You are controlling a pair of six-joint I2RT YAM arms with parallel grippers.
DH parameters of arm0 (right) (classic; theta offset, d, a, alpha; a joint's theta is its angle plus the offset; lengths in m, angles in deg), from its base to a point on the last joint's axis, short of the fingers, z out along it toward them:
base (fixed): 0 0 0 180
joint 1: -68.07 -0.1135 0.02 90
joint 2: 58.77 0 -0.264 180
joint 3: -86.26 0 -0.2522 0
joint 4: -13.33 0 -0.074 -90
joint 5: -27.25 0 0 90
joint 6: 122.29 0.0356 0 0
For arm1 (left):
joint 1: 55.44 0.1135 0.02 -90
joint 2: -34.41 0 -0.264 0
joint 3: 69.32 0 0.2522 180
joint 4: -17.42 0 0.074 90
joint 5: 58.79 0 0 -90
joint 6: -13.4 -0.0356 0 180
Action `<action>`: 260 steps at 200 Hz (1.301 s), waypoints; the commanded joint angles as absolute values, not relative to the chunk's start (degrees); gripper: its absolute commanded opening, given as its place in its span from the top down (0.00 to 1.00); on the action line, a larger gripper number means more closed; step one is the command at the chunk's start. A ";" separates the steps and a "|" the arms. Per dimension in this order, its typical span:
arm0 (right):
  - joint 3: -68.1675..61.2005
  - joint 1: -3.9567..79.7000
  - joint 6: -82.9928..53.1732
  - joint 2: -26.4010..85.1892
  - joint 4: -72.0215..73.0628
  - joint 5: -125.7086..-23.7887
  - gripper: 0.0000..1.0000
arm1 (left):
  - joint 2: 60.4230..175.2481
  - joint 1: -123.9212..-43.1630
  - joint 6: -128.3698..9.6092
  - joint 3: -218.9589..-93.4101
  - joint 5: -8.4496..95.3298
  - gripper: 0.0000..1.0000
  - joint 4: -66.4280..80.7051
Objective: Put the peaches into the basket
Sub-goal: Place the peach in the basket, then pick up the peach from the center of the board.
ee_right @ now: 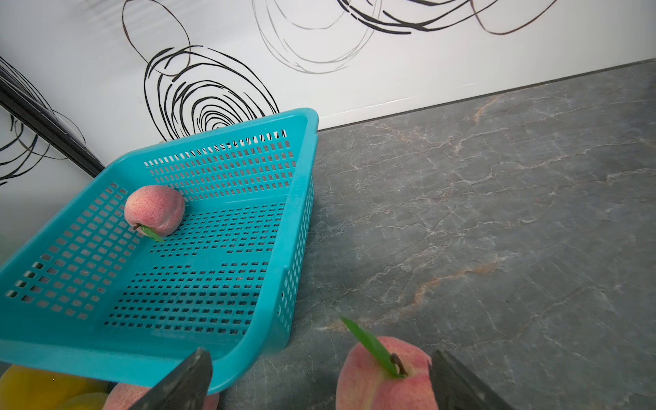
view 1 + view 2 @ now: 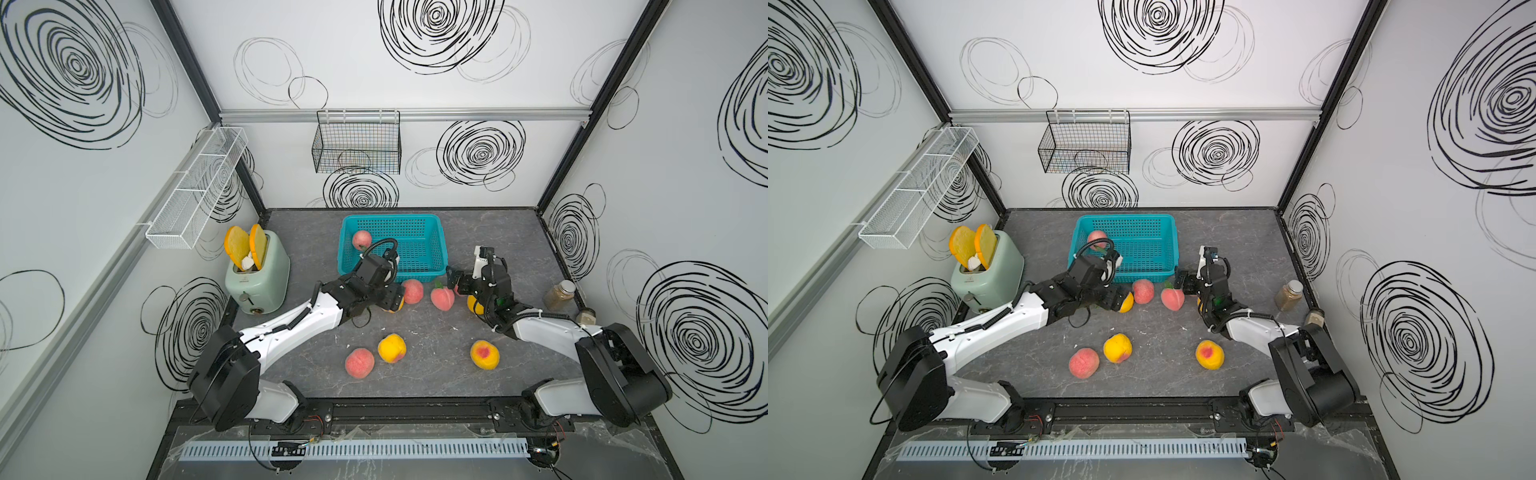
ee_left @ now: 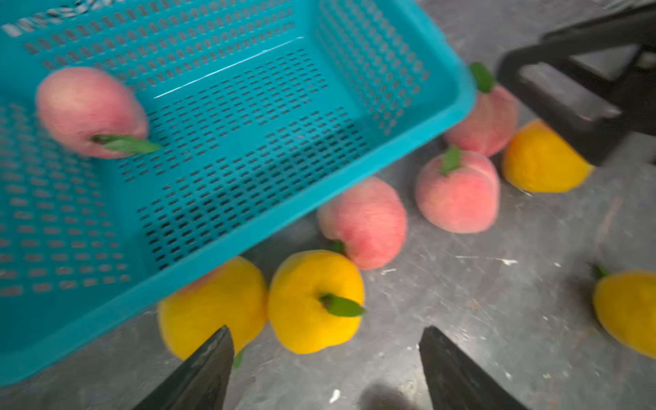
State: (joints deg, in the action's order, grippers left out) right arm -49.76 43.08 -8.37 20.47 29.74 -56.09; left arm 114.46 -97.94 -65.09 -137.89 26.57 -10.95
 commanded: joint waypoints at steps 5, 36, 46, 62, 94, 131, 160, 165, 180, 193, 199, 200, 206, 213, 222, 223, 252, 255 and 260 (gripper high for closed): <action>-49.39 42.73 -8.61 21.51 29.34 -55.02 0.01 | 111.93 -105.73 -64.10 -135.97 22.86 0.14 -2.85; -49.37 42.59 -8.65 21.59 29.38 -54.91 0.01 | 112.90 -114.03 -62.73 -134.41 21.40 0.13 3.76; -49.39 42.50 -8.66 21.60 29.36 -54.87 0.01 | 113.88 -116.30 -62.91 -134.57 20.96 0.13 4.89; -49.38 42.47 -8.65 21.39 29.30 -54.79 0.01 | 115.48 -119.30 -62.94 -134.85 20.74 0.13 7.06; -49.46 42.42 -8.57 21.25 29.36 -54.85 0.01 | 119.01 -124.17 -61.98 -134.80 22.50 0.13 13.66; -49.65 42.41 -8.39 20.77 29.40 -54.73 0.01 | 123.79 -127.31 -61.10 -137.43 23.36 0.13 16.61; -49.64 42.41 -8.06 20.86 29.45 -55.08 0.01 | 126.34 -127.67 -58.24 -137.25 27.50 0.13 21.54; -49.65 42.41 -7.89 20.94 29.62 -55.11 0.01 | 126.82 -127.66 -57.59 -137.02 28.24 0.13 22.89; -49.65 42.50 -7.60 21.37 29.69 -55.29 0.01 | 128.37 -127.69 -55.17 -135.88 30.13 0.13 27.22; -49.48 42.50 -7.55 21.56 29.58 -55.41 0.01 | 129.80 -127.64 -52.95 -134.97 31.67 0.13 31.41; -49.50 42.50 -7.51 21.49 29.55 -55.41 0.01 | 130.62 -127.66 -52.45 -134.94 32.50 0.13 32.87; -49.44 42.50 -7.51 21.52 29.59 -55.39 0.01 | 130.72 -127.68 -52.44 -134.94 32.60 0.13 33.03; -49.54 42.50 -7.52 21.31 29.55 -55.35 0.01 | 131.70 -127.75 -50.90 -135.10 33.32 0.13 34.02; -49.63 42.51 -7.51 21.10 29.63 -55.31 0.01 | 132.74 -127.77 -49.99 -135.40 33.97 0.13 34.95; -49.74 42.57 -7.51 20.95 29.74 -55.04 0.01 | 133.96 -127.97 -49.26 -135.92 34.64 0.13 35.64; -49.78 42.53 -7.51 20.95 29.73 -55.03 0.01 | 134.06 -128.00 -49.13 -135.91 34.73 0.13 35.73; -49.56 42.67 -7.55 21.09 29.28 -54.85 0.01 | 136.54 -129.02 -49.30 -137.02 34.95 0.13 35.80; -49.56 42.70 -7.44 21.13 29.31 -54.90 0.01 | 136.73 -129.03 -49.49 -137.11 34.74 0.13 35.68; -49.59 42.76 -7.34 21.20 29.32 -54.98 0.01 | 137.08 -129.14 -49.66 -137.26 34.30 0.13 35.50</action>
State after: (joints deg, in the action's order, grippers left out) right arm -49.76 42.75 -8.26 21.06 29.70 -55.46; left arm 135.59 -128.24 -51.39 -135.35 33.52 31.16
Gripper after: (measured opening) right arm 0.992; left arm 0.871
